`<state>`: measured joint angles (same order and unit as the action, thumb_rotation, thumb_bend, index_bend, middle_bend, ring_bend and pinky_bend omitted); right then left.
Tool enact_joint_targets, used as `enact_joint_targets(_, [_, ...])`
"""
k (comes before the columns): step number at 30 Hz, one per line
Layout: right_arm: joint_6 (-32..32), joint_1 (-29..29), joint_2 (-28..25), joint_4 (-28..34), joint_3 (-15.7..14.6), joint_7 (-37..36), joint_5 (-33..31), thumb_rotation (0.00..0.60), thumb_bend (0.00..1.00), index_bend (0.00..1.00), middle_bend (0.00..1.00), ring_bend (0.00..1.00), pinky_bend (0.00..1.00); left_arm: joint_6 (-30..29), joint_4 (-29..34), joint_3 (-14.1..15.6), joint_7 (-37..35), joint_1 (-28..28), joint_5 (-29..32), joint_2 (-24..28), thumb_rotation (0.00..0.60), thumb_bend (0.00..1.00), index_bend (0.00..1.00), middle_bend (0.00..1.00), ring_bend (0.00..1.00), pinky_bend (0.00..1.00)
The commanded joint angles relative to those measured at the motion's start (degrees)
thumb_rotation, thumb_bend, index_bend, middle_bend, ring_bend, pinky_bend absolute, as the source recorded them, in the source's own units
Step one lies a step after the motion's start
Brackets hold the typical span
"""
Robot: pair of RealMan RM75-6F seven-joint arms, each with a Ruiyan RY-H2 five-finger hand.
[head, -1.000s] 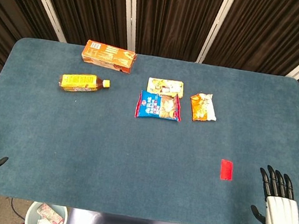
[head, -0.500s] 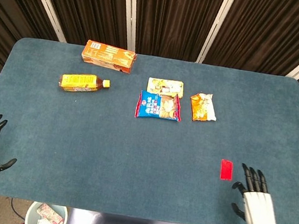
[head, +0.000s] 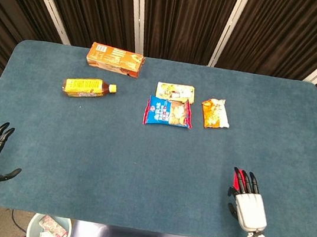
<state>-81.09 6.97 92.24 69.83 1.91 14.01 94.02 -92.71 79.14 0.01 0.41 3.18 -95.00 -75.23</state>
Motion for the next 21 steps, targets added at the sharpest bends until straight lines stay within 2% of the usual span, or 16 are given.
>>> enact_joint_targets(1, [2.3,1.6,1.3,-2.5,0.7,-0.1,-1.1,0.6,0.22,0.51,0.0,0.0,0.0,0.2,0.0,-0.2,0.5,0.1,0.4,-0.2,0.526,0.13,0.0,0.0,0.0,0.01])
enact_joint_targets(5, [4.4,3.0,1.8,-4.7,1.4,-1.1,-2.3,0.6,0.25,0.5,0.0,0.0,0.0,1.1,0.1,-0.3,1.3,0.3,1.1,-0.6,0.527,0.13,0.0,0.0,0.0,0.01])
enact_joint_targets(21, [8.6,5.4,1.3,-8.8,2.8,-3.4,-6.3,0.6,0.25,0.46,0.0,0.0,0.0,4.7,0.6,-1.3,4.7,1.6,4.0,-2.0,0.52,0.13,0.0,0.0,0.0,0.01])
